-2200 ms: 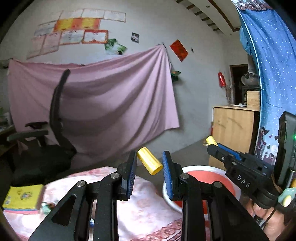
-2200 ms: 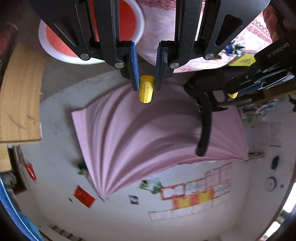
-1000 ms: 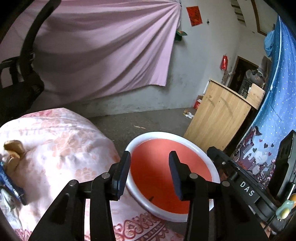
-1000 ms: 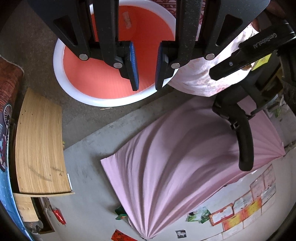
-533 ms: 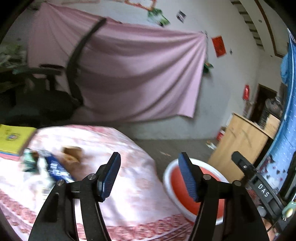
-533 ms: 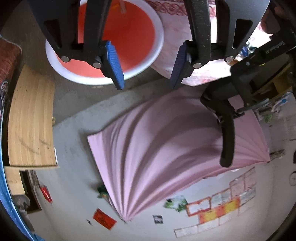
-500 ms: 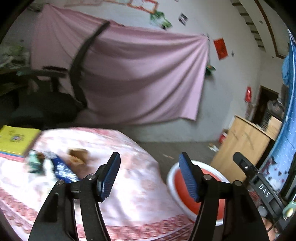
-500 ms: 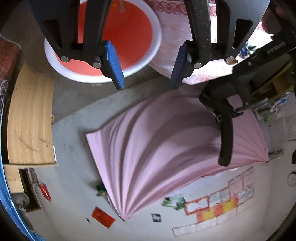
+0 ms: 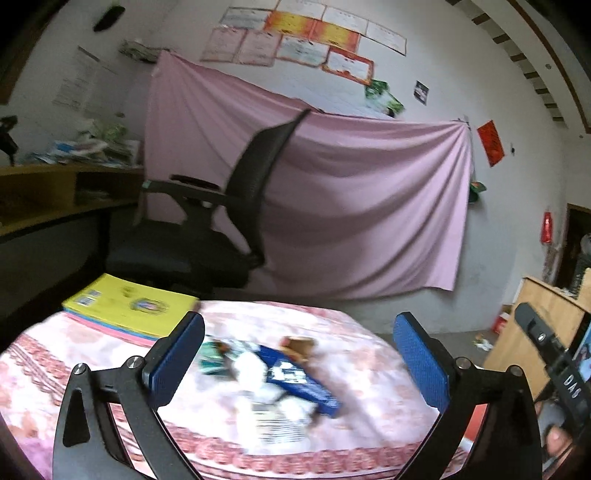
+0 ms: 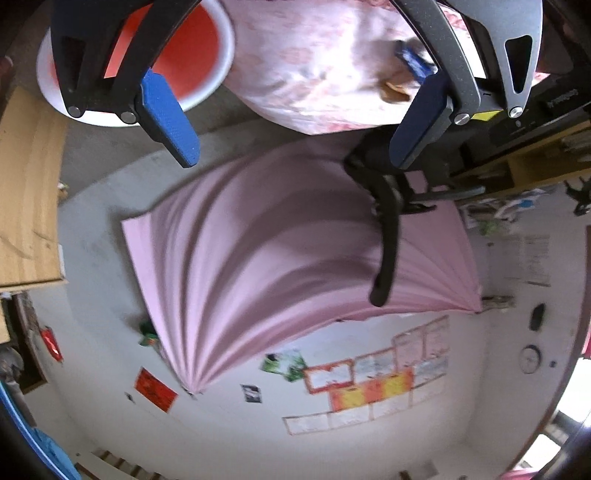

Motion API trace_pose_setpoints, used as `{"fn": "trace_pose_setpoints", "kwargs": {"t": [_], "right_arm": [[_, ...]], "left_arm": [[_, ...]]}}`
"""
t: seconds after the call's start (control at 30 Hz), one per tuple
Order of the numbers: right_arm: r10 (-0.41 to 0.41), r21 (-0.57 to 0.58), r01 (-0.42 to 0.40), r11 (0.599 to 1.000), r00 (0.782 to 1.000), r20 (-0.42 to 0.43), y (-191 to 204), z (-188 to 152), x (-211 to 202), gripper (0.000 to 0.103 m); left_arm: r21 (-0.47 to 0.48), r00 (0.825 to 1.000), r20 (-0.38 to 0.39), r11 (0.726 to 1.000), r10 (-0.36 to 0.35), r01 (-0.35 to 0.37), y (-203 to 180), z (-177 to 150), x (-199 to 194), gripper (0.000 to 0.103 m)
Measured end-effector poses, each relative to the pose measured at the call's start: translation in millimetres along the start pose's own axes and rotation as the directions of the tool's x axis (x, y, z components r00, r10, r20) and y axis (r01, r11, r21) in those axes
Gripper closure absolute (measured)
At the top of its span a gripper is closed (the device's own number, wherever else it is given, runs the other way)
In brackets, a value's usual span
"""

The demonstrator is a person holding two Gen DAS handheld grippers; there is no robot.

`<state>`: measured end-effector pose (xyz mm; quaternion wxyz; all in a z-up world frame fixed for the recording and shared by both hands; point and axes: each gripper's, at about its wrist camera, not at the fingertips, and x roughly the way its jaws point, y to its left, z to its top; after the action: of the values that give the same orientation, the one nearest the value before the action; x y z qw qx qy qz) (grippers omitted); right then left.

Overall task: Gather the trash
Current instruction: 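Return the right tool over the trash on the table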

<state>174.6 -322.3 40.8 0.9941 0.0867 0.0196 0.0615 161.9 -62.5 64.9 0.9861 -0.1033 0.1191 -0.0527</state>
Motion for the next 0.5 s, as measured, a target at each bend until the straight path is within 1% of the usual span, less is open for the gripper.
{"fn": "trace_pose_setpoints", "kwargs": {"t": [0.13, 0.27, 0.4, 0.5], "right_arm": [[0.042, -0.052, -0.040, 0.998, 0.999, 0.034, 22.7, -2.2, -0.2, 0.000], [0.084, -0.109, -0.079, 0.991, 0.996, 0.041, 43.9, -7.2, 2.1, 0.000], [0.105, -0.163, -0.102, 0.981, 0.994, 0.009, 61.2, -15.4, 10.5, 0.000], [0.114, -0.202, -0.120, 0.972, 0.993, -0.042, 73.2, -22.7, 24.1, 0.000]], "left_arm": [[0.015, 0.999, 0.038, 0.999, 0.033, -0.033, 19.3, -4.9, -10.0, 0.003], [0.026, 0.996, 0.067, 0.998, 0.054, -0.056, 34.5, -11.6, -14.6, 0.003], [0.034, 0.996, 0.065, 0.997, 0.063, -0.066, 46.2, -13.7, -14.3, 0.003], [0.051, 0.996, 0.037, 0.995, 0.083, -0.085, 53.4, -13.5, -10.2, 0.003]]}}
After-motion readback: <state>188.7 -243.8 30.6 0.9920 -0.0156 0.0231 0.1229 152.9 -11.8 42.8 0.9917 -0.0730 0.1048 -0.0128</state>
